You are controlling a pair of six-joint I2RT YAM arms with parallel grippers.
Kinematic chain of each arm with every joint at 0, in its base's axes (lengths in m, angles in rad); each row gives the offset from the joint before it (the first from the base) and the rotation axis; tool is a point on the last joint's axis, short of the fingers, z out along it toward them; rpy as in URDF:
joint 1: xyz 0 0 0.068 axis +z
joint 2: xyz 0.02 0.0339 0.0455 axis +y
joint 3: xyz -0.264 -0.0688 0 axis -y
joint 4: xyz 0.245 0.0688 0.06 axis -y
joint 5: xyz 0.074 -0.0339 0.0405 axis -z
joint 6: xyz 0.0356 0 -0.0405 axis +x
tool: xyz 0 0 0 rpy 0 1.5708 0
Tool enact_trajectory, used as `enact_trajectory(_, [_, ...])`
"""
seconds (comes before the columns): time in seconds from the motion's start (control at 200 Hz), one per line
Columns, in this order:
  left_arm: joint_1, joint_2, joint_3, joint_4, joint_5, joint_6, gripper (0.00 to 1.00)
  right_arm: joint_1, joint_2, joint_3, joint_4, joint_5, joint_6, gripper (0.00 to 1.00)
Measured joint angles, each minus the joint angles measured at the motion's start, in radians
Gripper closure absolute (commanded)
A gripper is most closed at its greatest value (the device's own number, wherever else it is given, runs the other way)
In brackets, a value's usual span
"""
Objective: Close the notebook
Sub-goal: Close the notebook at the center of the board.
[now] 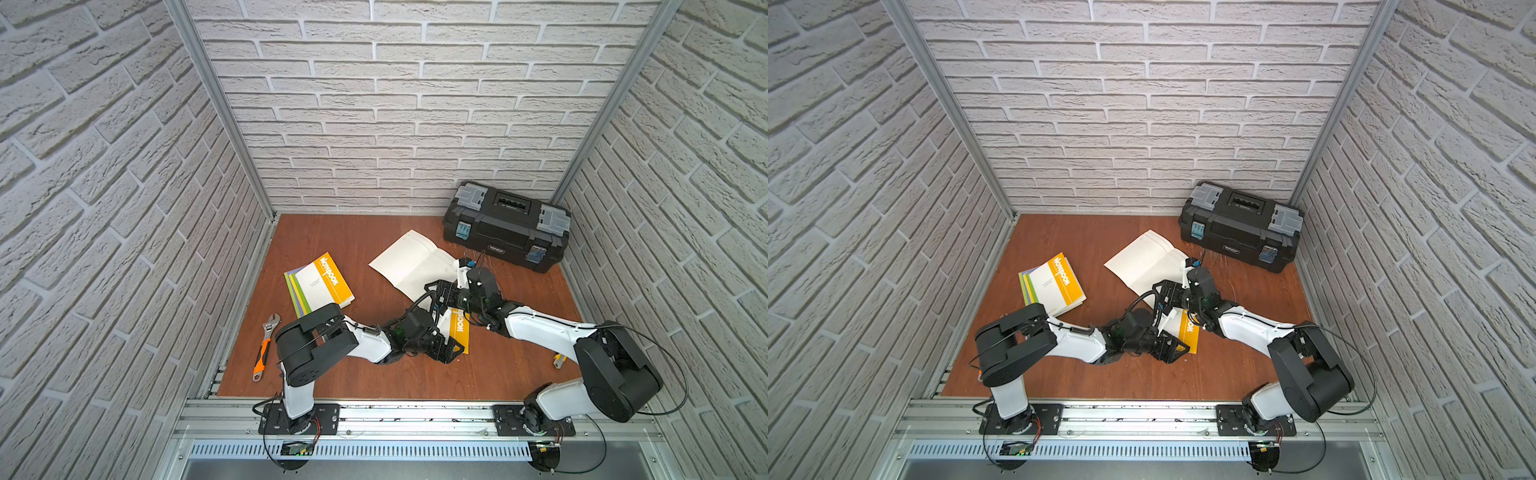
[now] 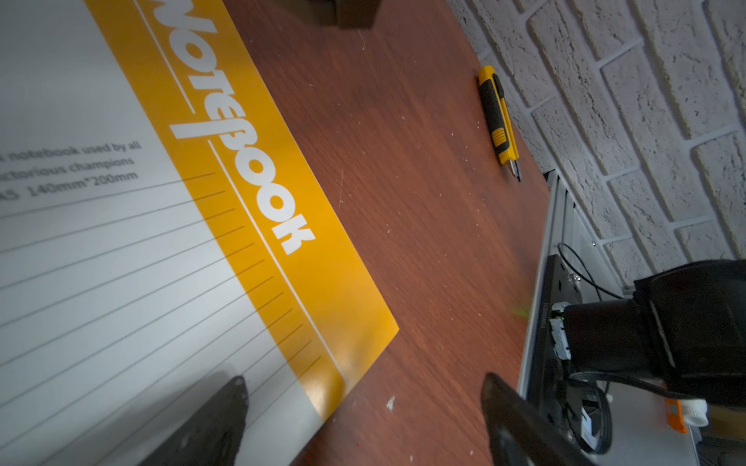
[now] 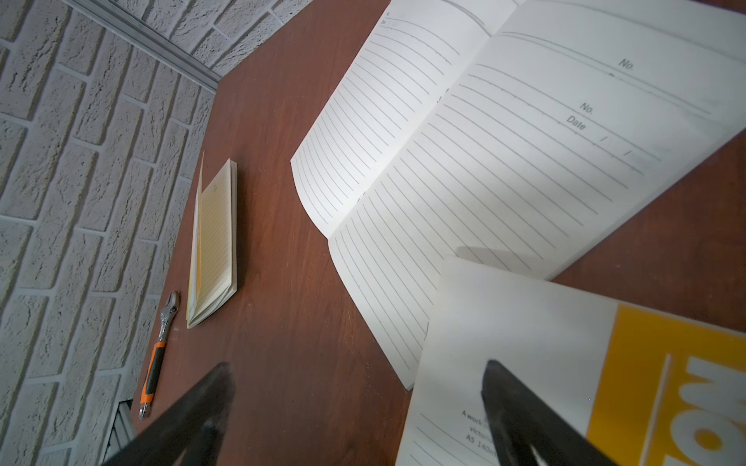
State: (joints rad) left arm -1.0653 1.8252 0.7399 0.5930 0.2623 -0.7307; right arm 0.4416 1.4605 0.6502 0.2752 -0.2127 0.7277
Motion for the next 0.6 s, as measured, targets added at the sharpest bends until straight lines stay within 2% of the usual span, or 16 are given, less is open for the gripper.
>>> enact_trajectory(0.16, [0.003,-0.001,0.016,-0.032,-0.002,-0.032,0.12,-0.009,0.034,-0.011,0.069,-0.029,0.027,0.06])
enact_trajectory(0.305, [0.01,-0.001,0.095,-0.184,0.009,-0.048,0.12,-0.033,0.049,-0.008,0.089,-0.049,0.041,0.06])
enact_trajectory(0.6, [0.01,0.0,0.119,-0.24,0.013,0.002,0.12,-0.042,-0.015,0.061,-0.141,0.035,-0.031,0.05])
